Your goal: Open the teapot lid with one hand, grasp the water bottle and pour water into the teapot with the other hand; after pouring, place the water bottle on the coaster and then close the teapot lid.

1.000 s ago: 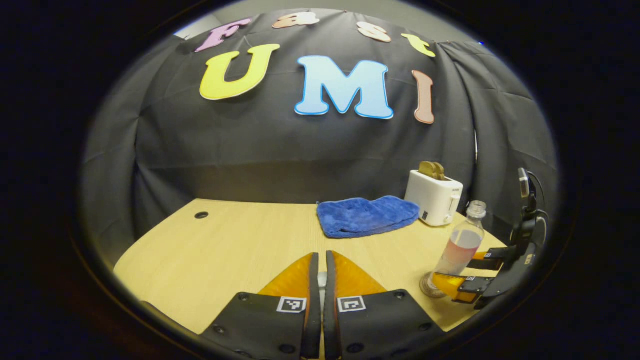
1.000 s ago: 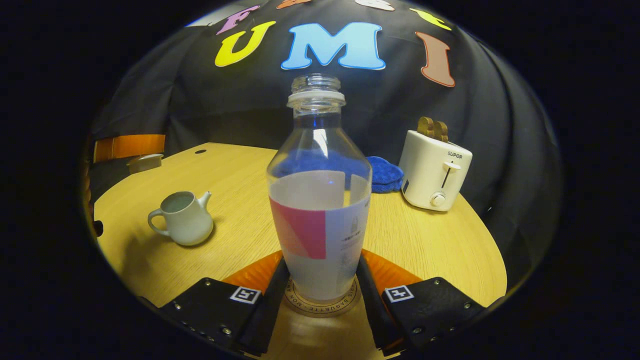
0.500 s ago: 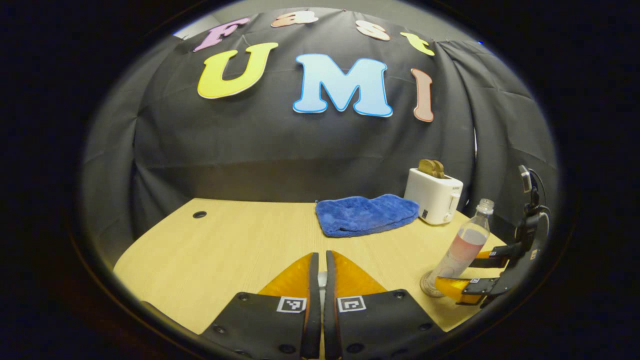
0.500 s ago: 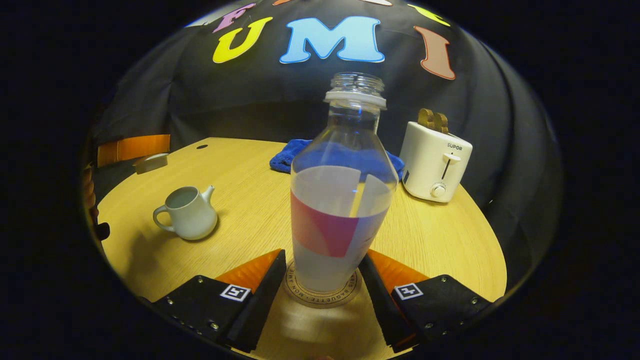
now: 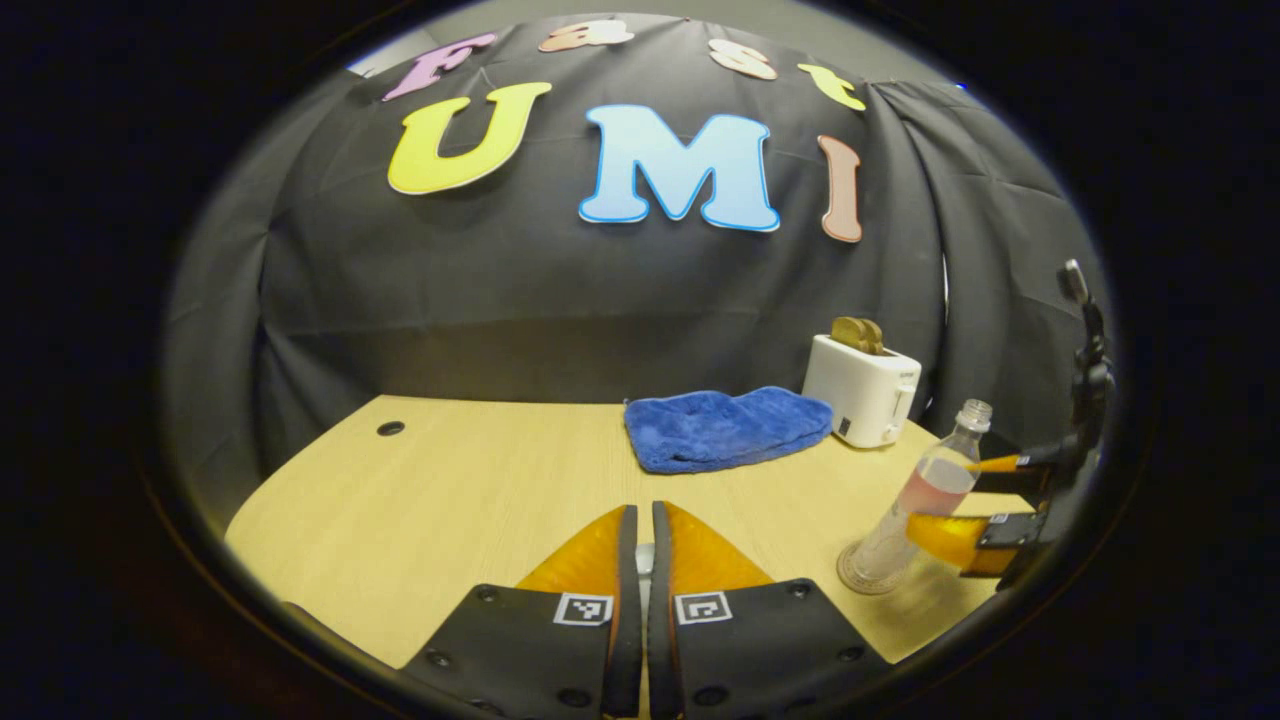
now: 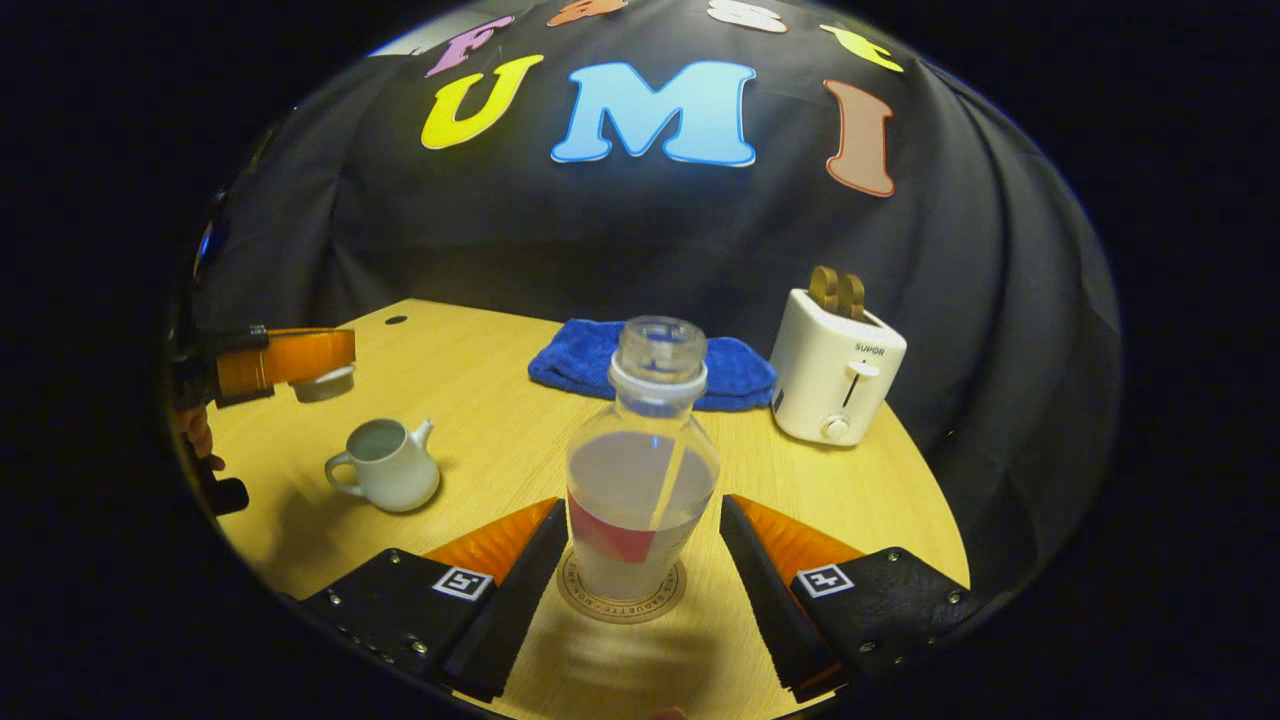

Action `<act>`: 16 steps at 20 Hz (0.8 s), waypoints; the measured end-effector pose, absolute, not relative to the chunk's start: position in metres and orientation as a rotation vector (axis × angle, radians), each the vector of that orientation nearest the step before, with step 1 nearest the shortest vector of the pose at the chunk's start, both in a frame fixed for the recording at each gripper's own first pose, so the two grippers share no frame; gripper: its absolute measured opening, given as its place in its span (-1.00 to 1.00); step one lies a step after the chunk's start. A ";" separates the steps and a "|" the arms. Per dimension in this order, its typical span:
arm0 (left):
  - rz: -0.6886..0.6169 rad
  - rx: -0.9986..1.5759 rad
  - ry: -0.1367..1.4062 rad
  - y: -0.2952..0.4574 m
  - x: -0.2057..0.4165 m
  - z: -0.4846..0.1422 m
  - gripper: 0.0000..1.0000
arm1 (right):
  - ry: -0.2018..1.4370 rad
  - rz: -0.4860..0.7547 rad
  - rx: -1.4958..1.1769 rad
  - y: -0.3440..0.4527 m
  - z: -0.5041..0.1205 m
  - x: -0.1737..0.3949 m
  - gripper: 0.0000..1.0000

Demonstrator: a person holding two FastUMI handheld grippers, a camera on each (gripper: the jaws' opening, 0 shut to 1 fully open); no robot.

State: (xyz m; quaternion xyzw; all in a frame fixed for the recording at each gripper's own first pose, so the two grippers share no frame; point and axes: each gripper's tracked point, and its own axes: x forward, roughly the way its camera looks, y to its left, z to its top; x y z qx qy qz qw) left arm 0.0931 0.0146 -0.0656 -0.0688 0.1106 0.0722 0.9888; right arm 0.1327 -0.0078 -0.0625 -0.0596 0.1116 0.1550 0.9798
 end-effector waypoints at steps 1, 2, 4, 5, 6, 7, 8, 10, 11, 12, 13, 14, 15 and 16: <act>0.140 -0.139 0.221 0.013 0.093 -0.065 -0.83 | 0.209 0.316 -0.113 -0.007 -0.050 0.130 0.89; 0.134 -0.141 0.220 0.011 0.094 -0.065 -0.83 | 0.191 0.320 -0.110 -0.006 -0.039 0.129 0.89; 0.125 -0.139 0.215 0.009 0.097 -0.065 -0.83 | 0.152 0.322 -0.114 -0.005 -0.016 0.124 0.89; 0.119 -0.140 0.214 0.008 0.098 -0.067 -0.83 | 0.130 0.316 -0.119 -0.004 -0.006 0.120 0.89; 0.114 -0.143 0.217 0.008 0.098 -0.069 -0.83 | 0.107 0.310 -0.122 -0.004 0.005 0.116 0.89; 0.108 -0.149 0.216 0.007 0.100 -0.071 -0.83 | 0.089 0.300 -0.120 -0.004 0.015 0.112 0.89; 0.104 -0.153 0.219 0.007 0.100 -0.074 -0.83 | 0.073 0.293 -0.109 -0.004 0.023 0.108 0.89; 0.096 -0.160 0.221 0.006 0.101 -0.080 -0.83 | 0.050 0.286 -0.077 0.001 0.038 0.097 0.89; 0.089 -0.164 0.223 0.006 0.102 -0.082 -0.83 | 0.046 0.286 -0.065 0.003 0.041 0.091 0.89; 0.084 -0.164 0.225 0.006 0.103 -0.086 -0.83 | 0.047 0.279 -0.057 0.004 0.042 0.086 0.89; 0.076 -0.164 0.224 0.006 0.103 -0.089 -0.83 | 0.049 0.270 -0.056 0.004 0.043 0.081 0.89; 0.069 -0.160 0.226 0.005 0.104 -0.093 -0.83 | 0.048 0.257 -0.057 0.003 0.043 0.076 0.89; 0.061 -0.155 0.235 0.004 0.105 -0.099 -0.82 | 0.045 0.245 -0.057 0.004 0.044 0.071 0.89; 0.051 -0.153 0.239 0.003 0.106 -0.103 -0.82 | 0.042 0.234 -0.053 0.004 0.044 0.066 0.89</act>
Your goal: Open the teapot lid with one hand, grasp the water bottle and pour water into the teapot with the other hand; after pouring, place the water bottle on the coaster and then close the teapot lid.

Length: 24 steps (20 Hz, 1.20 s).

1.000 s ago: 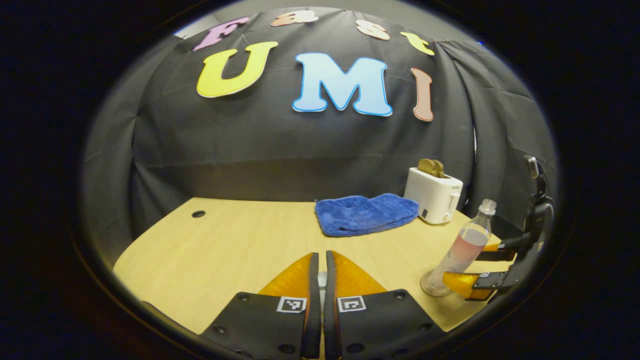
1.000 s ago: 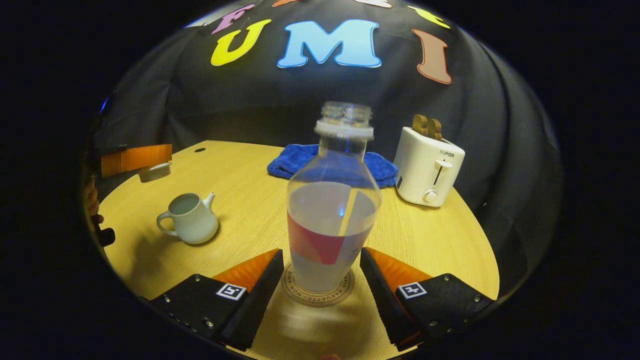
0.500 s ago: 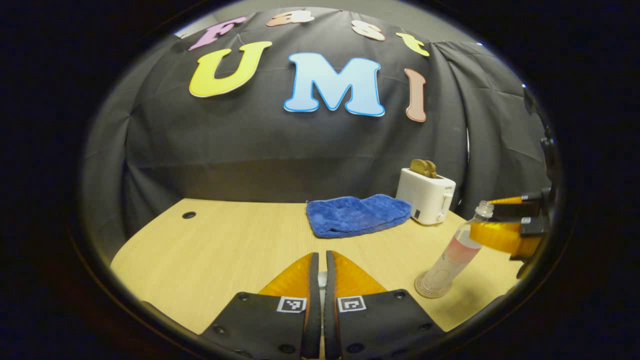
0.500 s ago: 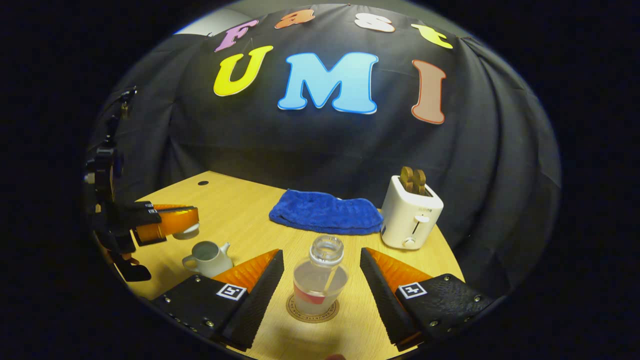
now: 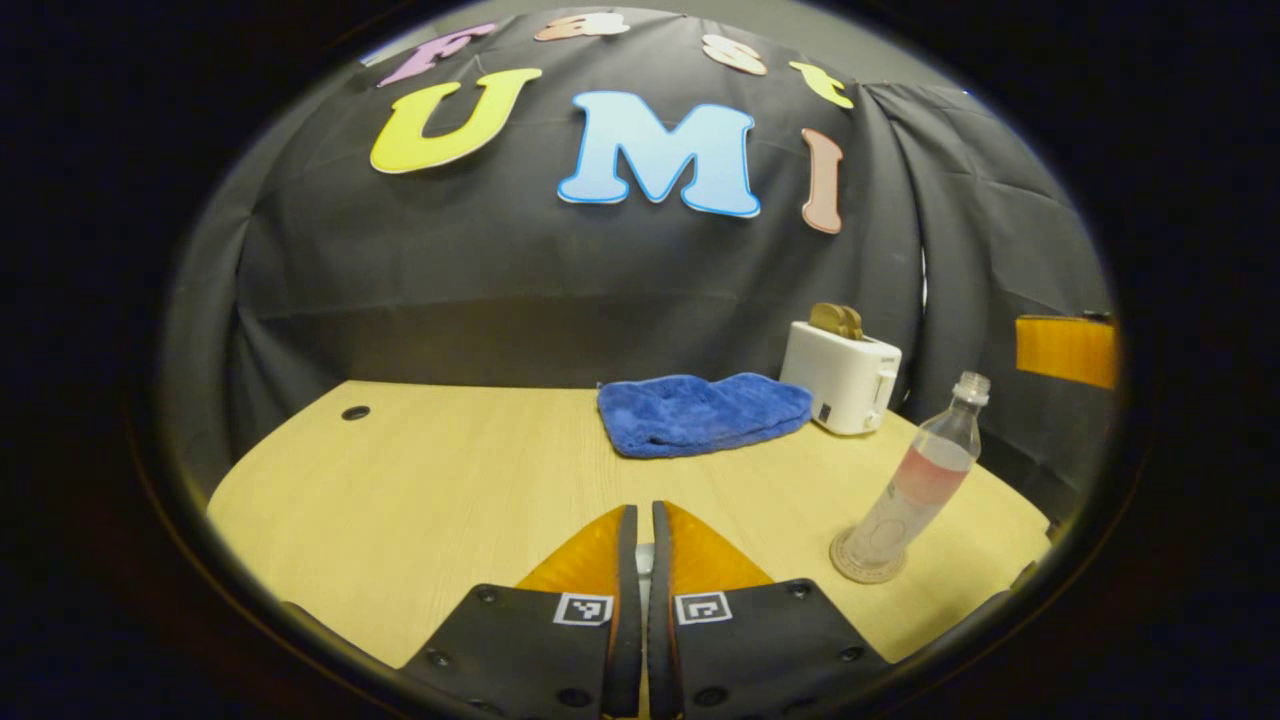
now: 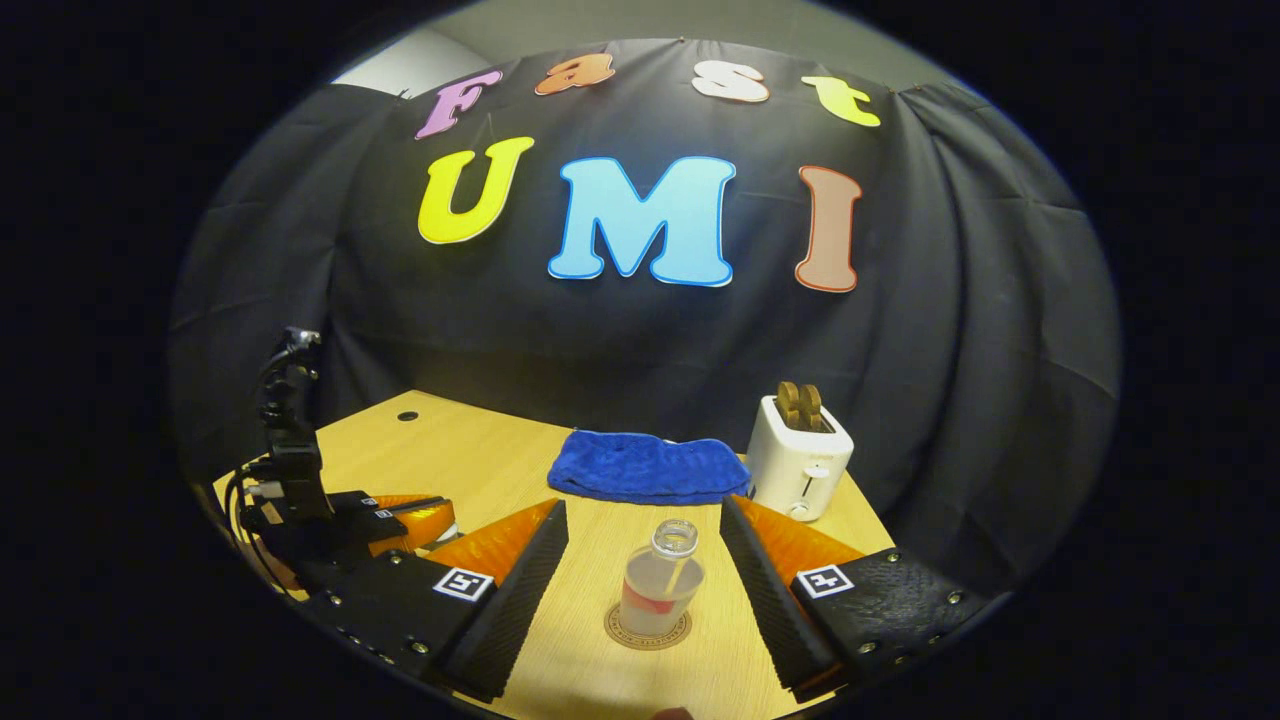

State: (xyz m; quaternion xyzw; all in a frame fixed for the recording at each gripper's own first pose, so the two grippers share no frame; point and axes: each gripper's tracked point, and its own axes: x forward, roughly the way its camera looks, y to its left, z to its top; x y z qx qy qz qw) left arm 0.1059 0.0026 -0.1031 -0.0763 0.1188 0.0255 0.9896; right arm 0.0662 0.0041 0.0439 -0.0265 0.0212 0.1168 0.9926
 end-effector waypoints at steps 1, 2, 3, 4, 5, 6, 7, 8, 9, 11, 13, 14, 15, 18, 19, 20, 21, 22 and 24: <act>0.042 -0.152 0.241 0.001 0.108 -0.107 -0.83 | 0.042 0.223 -0.045 0.005 0.043 0.063 0.89; 0.033 -0.148 0.243 0.000 0.110 -0.110 -0.77 | 0.046 0.214 -0.035 0.005 0.041 0.059 0.89; 0.024 -0.145 0.242 -0.001 0.112 -0.111 -0.78 | 0.053 0.206 -0.026 0.005 0.037 0.055 0.89; 0.016 -0.132 0.227 -0.002 0.114 -0.109 -0.83 | 0.061 0.193 -0.020 0.003 0.035 0.052 0.89; 0.009 -0.115 0.223 -0.004 0.115 -0.109 -0.82 | 0.068 0.183 -0.015 0.002 0.032 0.050 0.89; -0.004 -0.105 0.219 -0.008 0.117 -0.112 -0.82 | 0.074 0.171 -0.011 0.000 0.029 0.048 0.89; -0.012 -0.106 0.228 -0.011 0.116 -0.114 -0.82 | 0.079 0.161 -0.008 -0.003 0.027 0.046 0.89; -0.017 -0.106 0.230 -0.013 0.115 -0.116 -0.77 | 0.084 0.155 -0.004 -0.004 0.026 0.046 0.89; -0.010 -0.091 0.211 -0.012 0.115 -0.114 -0.82 | 0.085 0.147 -0.002 -0.007 0.025 0.044 0.89; -0.023 -0.081 0.211 -0.017 0.114 -0.114 -0.74 | 0.085 0.138 0.002 -0.011 0.026 0.043 0.89; -0.031 -0.078 0.206 -0.019 0.115 -0.113 -0.64 | 0.086 0.137 0.009 -0.014 0.026 0.041 0.89; -0.031 -0.077 0.202 -0.019 0.114 -0.112 -0.64 | 0.085 0.139 0.011 -0.014 0.026 0.041 0.89; -0.027 -0.072 0.199 -0.017 0.113 -0.111 -0.63 | 0.085 0.140 0.011 -0.015 0.026 0.041 0.89; -0.023 -0.071 0.185 -0.017 0.111 -0.103 -0.17 | 0.086 0.149 0.002 -0.015 0.025 0.040 0.89; -0.022 -0.070 0.182 -0.017 0.109 -0.100 0.01 | 0.084 0.155 0.001 -0.015 0.026 0.039 0.89; -0.022 -0.070 0.174 -0.018 0.107 -0.095 0.18 | 0.080 0.163 -0.001 -0.014 0.028 0.039 0.89; -0.014 -0.069 0.164 -0.017 0.104 -0.088 0.46 | 0.076 0.170 -0.006 -0.014 0.030 0.038 0.89; -0.012 -0.070 0.153 -0.017 0.103 -0.078 0.53 | 0.072 0.176 -0.011 -0.015 0.034 0.038 0.89; 0.000 -0.071 0.137 -0.018 0.097 -0.061 0.66 | 0.060 0.189 -0.020 -0.016 0.040 0.037 0.89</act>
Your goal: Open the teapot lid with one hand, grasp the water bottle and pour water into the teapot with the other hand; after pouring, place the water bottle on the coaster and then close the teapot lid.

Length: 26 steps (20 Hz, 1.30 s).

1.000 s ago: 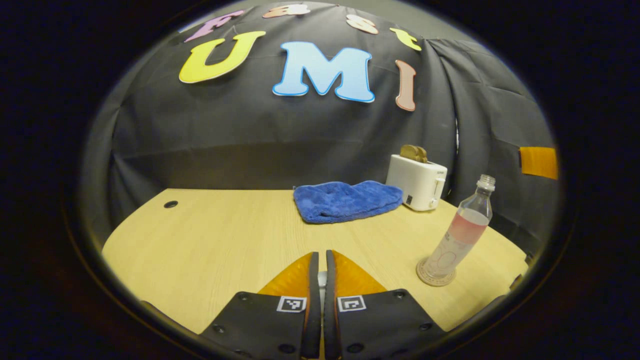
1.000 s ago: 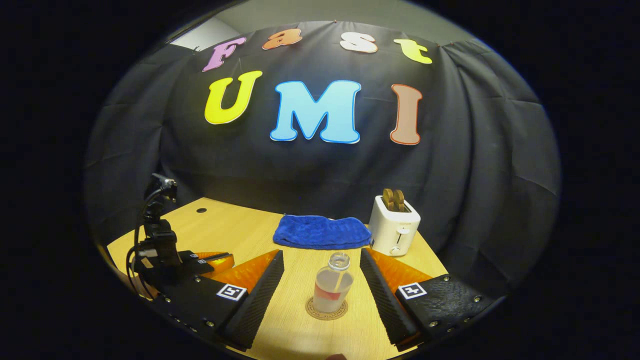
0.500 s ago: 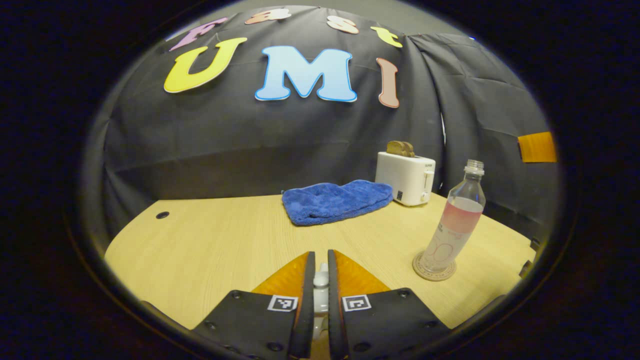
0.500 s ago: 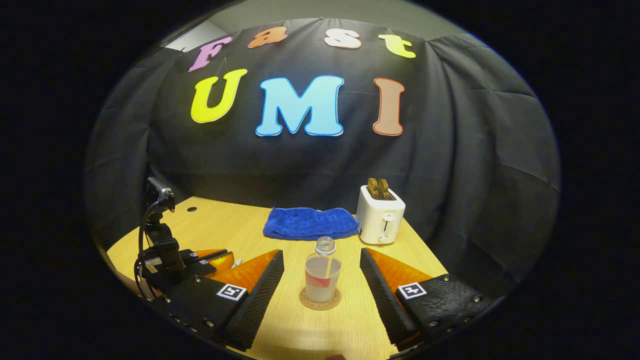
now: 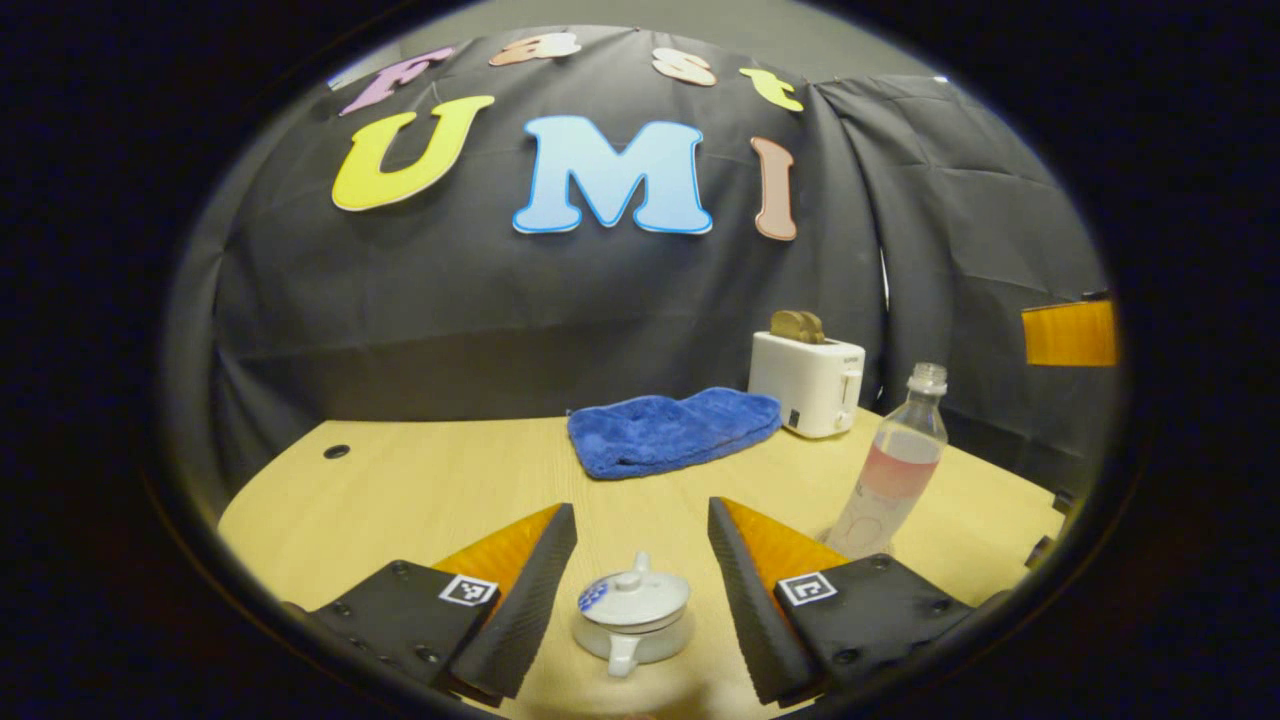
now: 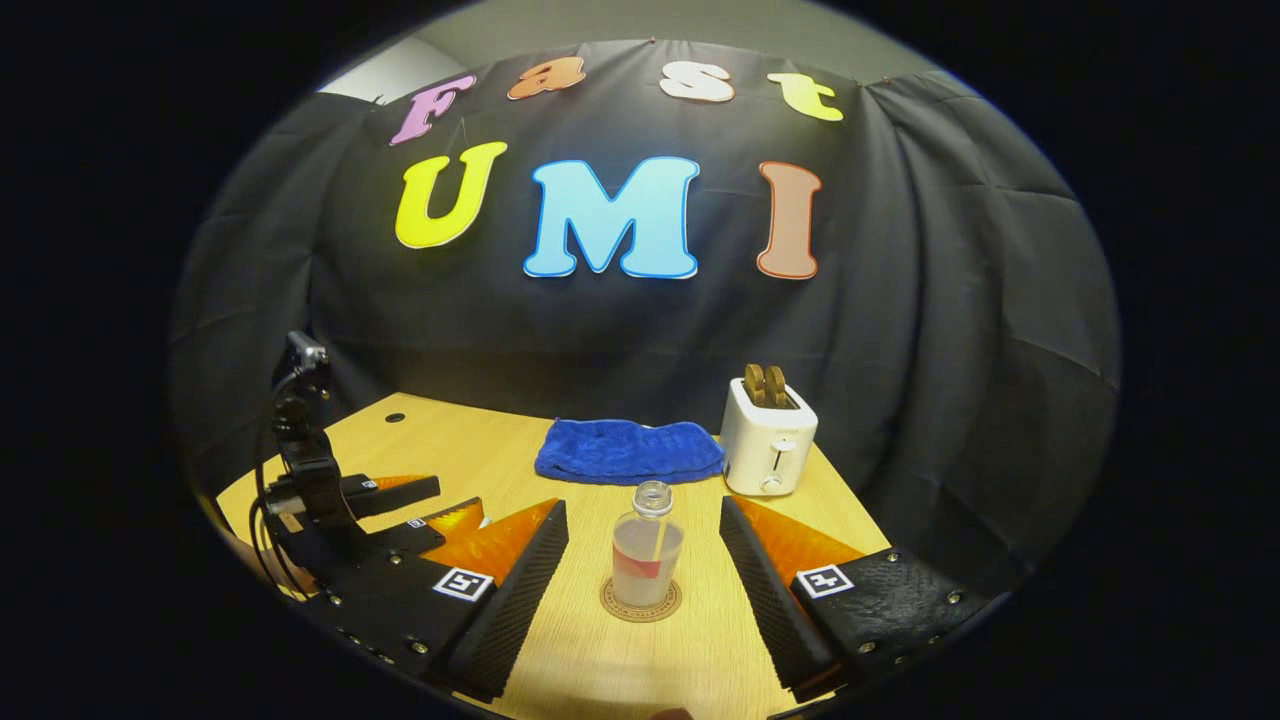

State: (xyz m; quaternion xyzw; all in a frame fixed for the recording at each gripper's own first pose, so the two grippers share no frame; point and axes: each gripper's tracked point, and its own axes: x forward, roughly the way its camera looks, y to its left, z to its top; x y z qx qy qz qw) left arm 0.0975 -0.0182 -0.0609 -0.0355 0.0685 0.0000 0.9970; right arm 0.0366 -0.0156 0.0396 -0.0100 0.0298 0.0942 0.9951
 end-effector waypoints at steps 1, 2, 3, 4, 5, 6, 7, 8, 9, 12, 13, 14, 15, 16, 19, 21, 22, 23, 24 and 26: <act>0.008 -0.071 0.129 -0.020 0.095 -0.051 0.73 | 0.055 0.195 -0.021 -0.016 0.043 0.037 0.89; 0.016 -0.070 0.119 -0.020 0.091 -0.040 0.73 | 0.053 0.200 -0.024 -0.017 0.045 0.037 0.89; 0.024 -0.069 0.112 -0.021 0.087 -0.031 0.84 | 0.051 0.206 -0.028 -0.021 0.046 0.035 0.89; 0.035 -0.065 0.104 -0.021 0.083 -0.021 0.89 | 0.044 0.212 -0.034 -0.023 0.049 0.033 0.89; 0.048 -0.059 0.095 -0.021 0.078 -0.012 0.90 | 0.038 0.219 -0.039 -0.025 0.049 0.032 0.89; 0.059 -0.056 0.089 -0.022 0.075 -0.004 0.90 | 0.030 0.231 -0.045 -0.026 0.051 0.031 0.89; 0.070 -0.055 0.087 -0.023 0.071 0.003 0.91 | 0.025 0.243 -0.049 -0.027 0.052 0.030 0.89; 0.089 -0.057 0.082 -0.023 0.065 0.012 0.91 | 0.019 0.261 -0.054 -0.026 0.052 0.028 0.89; 0.104 -0.065 0.081 -0.022 0.061 0.019 0.92 | 0.013 0.278 -0.061 -0.025 0.052 0.028 0.89; 0.150 -0.080 0.059 -0.022 0.045 0.041 0.92 | -0.004 0.331 -0.090 -0.021 0.053 0.021 0.89; 0.162 -0.082 0.046 -0.021 0.040 0.049 0.90 | -0.011 0.342 -0.097 -0.020 0.054 0.020 0.89; 0.166 -0.085 0.041 -0.021 0.037 0.055 0.91 | -0.014 0.347 -0.098 -0.020 0.055 0.018 0.89; 0.169 -0.087 0.040 -0.021 0.033 0.058 0.92 | -0.015 0.346 -0.095 -0.019 0.054 0.016 0.89; 0.171 -0.092 0.038 -0.020 0.030 0.063 0.92 | -0.018 0.346 -0.090 -0.018 0.055 0.014 0.89; 0.170 -0.112 0.027 -0.019 0.022 0.077 0.92 | -0.028 0.322 -0.075 -0.017 0.062 0.010 0.89; 0.177 -0.117 0.012 -0.014 0.020 0.084 0.90 | -0.044 0.322 -0.067 -0.011 0.068 0.006 0.89; 0.178 -0.122 0.007 -0.013 0.017 0.086 0.92 | -0.053 0.314 -0.069 -0.011 0.072 0.006 0.89; 0.173 -0.128 0.005 -0.013 0.017 0.085 0.92 | -0.058 0.303 -0.071 -0.010 0.072 0.006 0.89; 0.173 -0.132 0.003 -0.012 0.016 0.087 0.92 | -0.058 0.294 -0.070 -0.009 0.074 0.007 0.89; 0.169 -0.135 -0.003 -0.010 0.014 0.090 0.92 | -0.069 0.290 -0.055 -0.004 0.079 0.003 0.89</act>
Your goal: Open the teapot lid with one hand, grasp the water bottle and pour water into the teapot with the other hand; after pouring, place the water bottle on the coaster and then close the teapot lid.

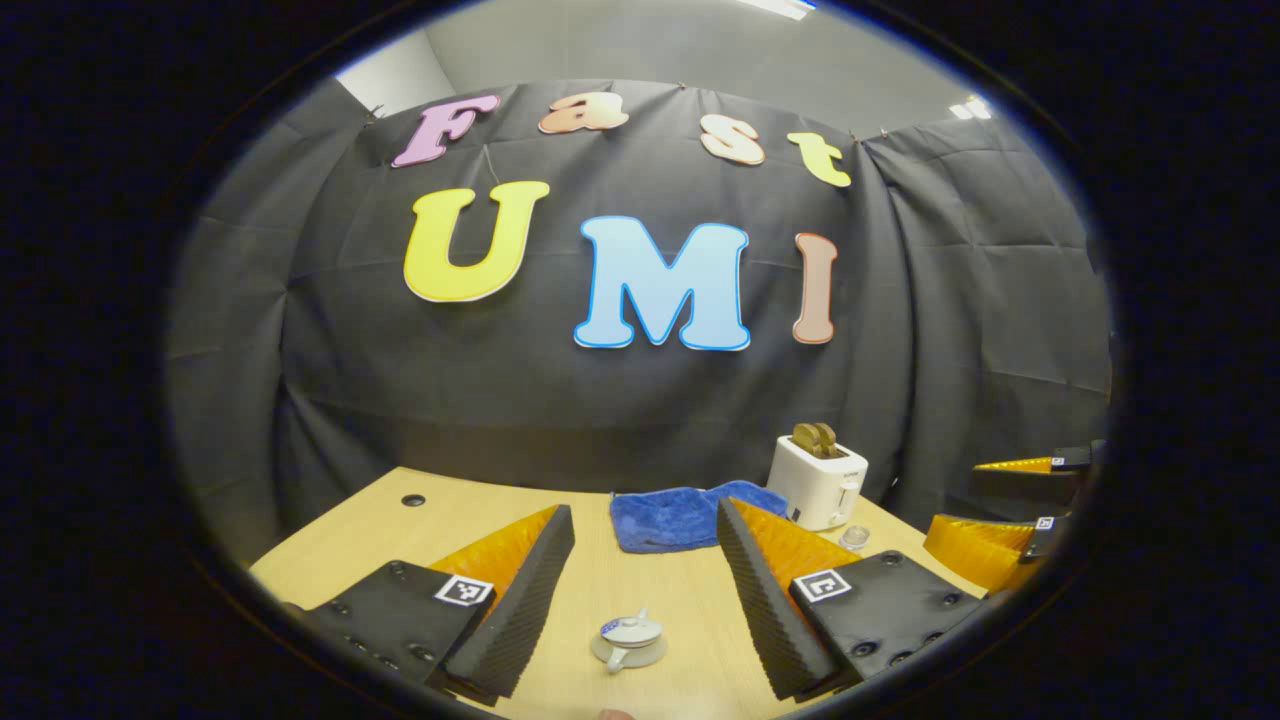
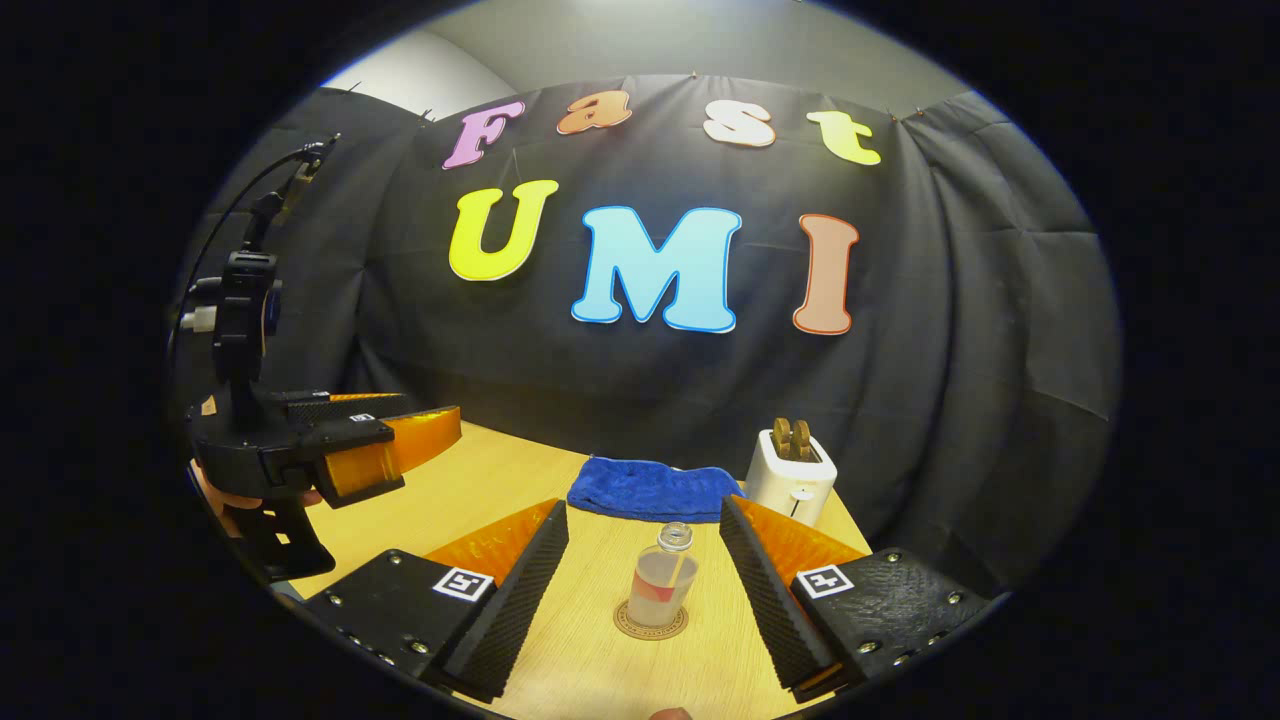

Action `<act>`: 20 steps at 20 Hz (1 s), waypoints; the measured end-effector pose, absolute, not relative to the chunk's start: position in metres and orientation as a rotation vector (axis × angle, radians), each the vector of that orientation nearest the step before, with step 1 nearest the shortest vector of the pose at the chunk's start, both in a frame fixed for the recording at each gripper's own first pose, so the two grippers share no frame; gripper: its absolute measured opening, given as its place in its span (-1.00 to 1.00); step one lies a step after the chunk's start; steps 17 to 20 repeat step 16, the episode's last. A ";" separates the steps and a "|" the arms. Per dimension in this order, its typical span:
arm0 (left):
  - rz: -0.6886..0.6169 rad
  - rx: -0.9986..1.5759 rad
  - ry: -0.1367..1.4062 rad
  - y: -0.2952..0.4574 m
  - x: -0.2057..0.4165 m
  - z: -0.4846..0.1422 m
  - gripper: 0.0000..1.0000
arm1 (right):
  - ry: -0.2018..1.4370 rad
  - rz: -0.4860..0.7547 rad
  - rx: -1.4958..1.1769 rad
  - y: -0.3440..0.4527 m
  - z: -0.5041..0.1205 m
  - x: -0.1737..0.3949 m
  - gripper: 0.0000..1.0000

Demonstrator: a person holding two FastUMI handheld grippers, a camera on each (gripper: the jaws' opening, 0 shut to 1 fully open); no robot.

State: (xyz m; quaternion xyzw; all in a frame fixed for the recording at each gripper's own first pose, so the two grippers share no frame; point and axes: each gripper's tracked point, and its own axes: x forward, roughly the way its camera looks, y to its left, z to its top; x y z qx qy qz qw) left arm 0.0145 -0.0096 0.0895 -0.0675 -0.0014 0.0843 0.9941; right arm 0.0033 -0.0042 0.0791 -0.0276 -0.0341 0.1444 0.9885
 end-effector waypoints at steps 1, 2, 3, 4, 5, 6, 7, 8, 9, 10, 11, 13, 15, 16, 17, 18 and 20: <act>0.167 -0.137 -0.008 -0.008 0.013 0.092 0.92 | -0.070 0.289 -0.049 -0.003 0.080 0.003 0.89; 0.165 -0.139 -0.009 -0.007 0.011 0.093 0.92 | -0.070 0.284 -0.044 -0.002 0.080 0.001 0.89; 0.164 -0.142 -0.010 -0.007 0.011 0.093 0.92 | -0.075 0.280 -0.038 -0.002 0.083 0.000 0.89; 0.163 -0.145 -0.012 -0.006 0.010 0.094 0.92 | -0.080 0.280 -0.032 -0.001 0.085 -0.001 0.89; 0.163 -0.146 -0.013 -0.005 0.009 0.094 0.92 | -0.081 0.276 -0.028 -0.002 0.085 -0.003 0.89; 0.162 -0.145 -0.013 -0.005 0.007 0.094 0.92 | -0.081 0.273 -0.025 -0.002 0.086 -0.004 0.89; 0.159 -0.143 -0.012 -0.005 0.006 0.093 0.92 | -0.082 0.269 -0.024 -0.002 0.087 -0.004 0.89; 0.158 -0.141 -0.012 -0.005 0.004 0.093 0.92 | -0.082 0.264 -0.023 -0.002 0.087 -0.004 0.89; 0.157 -0.140 -0.012 -0.005 0.002 0.093 0.92 | -0.082 0.259 -0.023 -0.003 0.086 -0.006 0.89; 0.157 -0.141 -0.012 -0.004 0.001 0.093 0.92 | -0.080 0.258 -0.021 -0.002 0.086 -0.007 0.89; 0.153 -0.143 -0.011 -0.004 0.000 0.092 0.92 | -0.076 0.254 -0.018 -0.002 0.086 -0.008 0.89; 0.150 -0.143 -0.006 -0.001 -0.003 0.091 0.92 | -0.073 0.244 -0.010 -0.001 0.087 -0.010 0.89; 0.142 -0.145 -0.005 0.001 -0.004 0.089 0.92 | -0.072 0.228 -0.002 -0.001 0.089 -0.012 0.89; 0.137 -0.146 -0.003 0.003 -0.005 0.089 0.92 | -0.073 0.218 0.002 -0.002 0.090 -0.013 0.89; 0.137 -0.146 -0.003 0.003 -0.005 0.089 0.92 | -0.073 0.218 0.002 -0.002 0.090 -0.013 0.89; 0.137 -0.146 -0.003 0.003 -0.005 0.089 0.92 | -0.073 0.218 0.002 -0.002 0.090 -0.013 0.89; 0.137 -0.146 -0.003 0.003 -0.005 0.089 0.92 | -0.073 0.218 0.002 -0.002 0.090 -0.013 0.89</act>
